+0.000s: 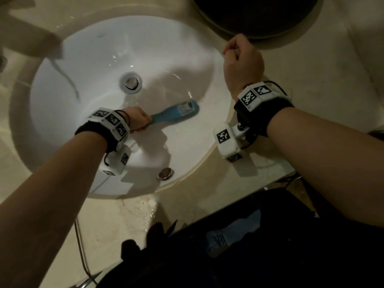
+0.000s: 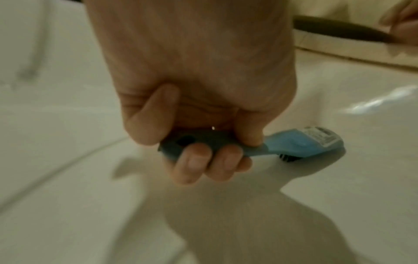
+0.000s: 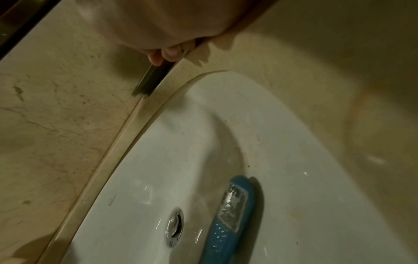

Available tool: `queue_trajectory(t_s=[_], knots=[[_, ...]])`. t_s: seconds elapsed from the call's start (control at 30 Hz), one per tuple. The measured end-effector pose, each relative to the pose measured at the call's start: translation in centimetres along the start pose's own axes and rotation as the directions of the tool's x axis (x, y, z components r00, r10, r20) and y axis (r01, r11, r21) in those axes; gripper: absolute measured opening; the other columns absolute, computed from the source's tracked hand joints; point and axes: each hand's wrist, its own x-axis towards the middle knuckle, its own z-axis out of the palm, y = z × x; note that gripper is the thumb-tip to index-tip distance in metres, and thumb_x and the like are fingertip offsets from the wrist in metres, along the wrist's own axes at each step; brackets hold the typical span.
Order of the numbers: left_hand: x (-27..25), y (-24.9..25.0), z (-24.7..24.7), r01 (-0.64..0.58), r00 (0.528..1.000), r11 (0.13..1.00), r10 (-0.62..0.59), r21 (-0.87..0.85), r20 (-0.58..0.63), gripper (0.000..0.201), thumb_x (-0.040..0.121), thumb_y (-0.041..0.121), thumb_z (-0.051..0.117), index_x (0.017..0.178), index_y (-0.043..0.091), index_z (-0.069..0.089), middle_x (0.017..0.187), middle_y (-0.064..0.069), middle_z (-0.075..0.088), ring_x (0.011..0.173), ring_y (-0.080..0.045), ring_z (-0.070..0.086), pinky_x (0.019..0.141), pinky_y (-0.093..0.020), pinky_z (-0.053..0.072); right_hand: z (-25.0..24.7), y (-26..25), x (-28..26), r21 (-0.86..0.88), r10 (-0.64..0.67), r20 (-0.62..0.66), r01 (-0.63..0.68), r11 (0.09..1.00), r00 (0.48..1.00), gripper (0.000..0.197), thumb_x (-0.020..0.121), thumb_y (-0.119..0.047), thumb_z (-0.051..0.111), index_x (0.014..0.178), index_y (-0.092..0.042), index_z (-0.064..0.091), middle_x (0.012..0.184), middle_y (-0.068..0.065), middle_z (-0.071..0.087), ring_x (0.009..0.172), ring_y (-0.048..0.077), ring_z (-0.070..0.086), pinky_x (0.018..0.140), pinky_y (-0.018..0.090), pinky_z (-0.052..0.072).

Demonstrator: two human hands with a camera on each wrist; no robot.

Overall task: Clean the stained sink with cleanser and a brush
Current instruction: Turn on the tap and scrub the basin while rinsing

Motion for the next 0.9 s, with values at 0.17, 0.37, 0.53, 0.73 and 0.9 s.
queue_trajectory(t_s=[0.17,0.37,0.53,0.73,0.9], knots=[[0.0,0.2,-2.0,-0.018,0.997,1.0,0.019,-0.016,0.072,0.031,0.098,0.018,0.037,0.074,0.009,0.054,0.061,-0.004,0.046,0.05,-0.017,0.039,0.048,-0.021,0.034,-0.1,-0.1,0.0,0.008,-0.003,0.0,0.003,1.0,1.0,0.025,0.084,-0.014,0.041,0.093,-0.007,0.062,0.072,0.001,0.053,0.068,0.016,0.047,0.058,0.023,0.031],[0.3,2.7,0.7,-0.199,0.962,0.978,0.184,0.059,0.201,0.035,0.101,0.02,0.034,0.069,0.017,0.049,0.067,-0.003,0.048,0.056,-0.016,0.044,0.051,-0.023,0.042,0.0,0.2,0.0,0.018,0.004,0.014,-0.004,1.0,1.0,0.021,0.088,-0.011,0.041,0.092,-0.007,0.061,0.057,-0.013,0.039,0.051,0.002,0.037,0.047,0.016,0.027],[2.1,1.9,-0.5,-0.084,0.983,0.968,0.12,0.236,-0.142,0.037,0.101,0.031,0.031,0.109,0.009,0.06,0.107,-0.012,0.061,0.094,-0.028,0.056,0.081,-0.031,0.04,0.0,0.1,0.0,0.011,-0.006,-0.002,0.006,1.0,1.0,0.024,0.085,-0.013,0.04,0.091,-0.006,0.062,0.062,-0.005,0.045,0.055,0.01,0.04,0.047,0.015,0.025],[2.6,-0.8,-3.3,0.021,0.989,1.0,-0.023,-0.016,-0.147,0.032,0.099,0.022,0.035,0.092,0.004,0.06,0.077,-0.014,0.06,0.065,-0.031,0.057,0.06,-0.029,0.044,0.1,-0.1,0.0,0.0,0.005,-0.015,-0.005,1.0,1.0,0.033,0.078,-0.02,0.034,0.089,-0.008,0.063,0.06,-0.005,0.045,0.06,0.017,0.046,0.051,0.023,0.027],[0.9,2.2,-2.0,-0.189,0.974,0.98,0.18,0.056,0.138,0.036,0.1,0.019,0.035,0.066,0.017,0.049,0.058,0.001,0.047,0.049,-0.014,0.04,0.049,-0.021,0.03,-0.1,0.0,-0.2,-0.018,-0.004,-0.006,0.004,1.0,1.0,0.029,0.081,-0.018,0.037,0.091,-0.008,0.062,0.068,0.001,0.051,0.062,0.016,0.045,0.046,0.017,0.024]])
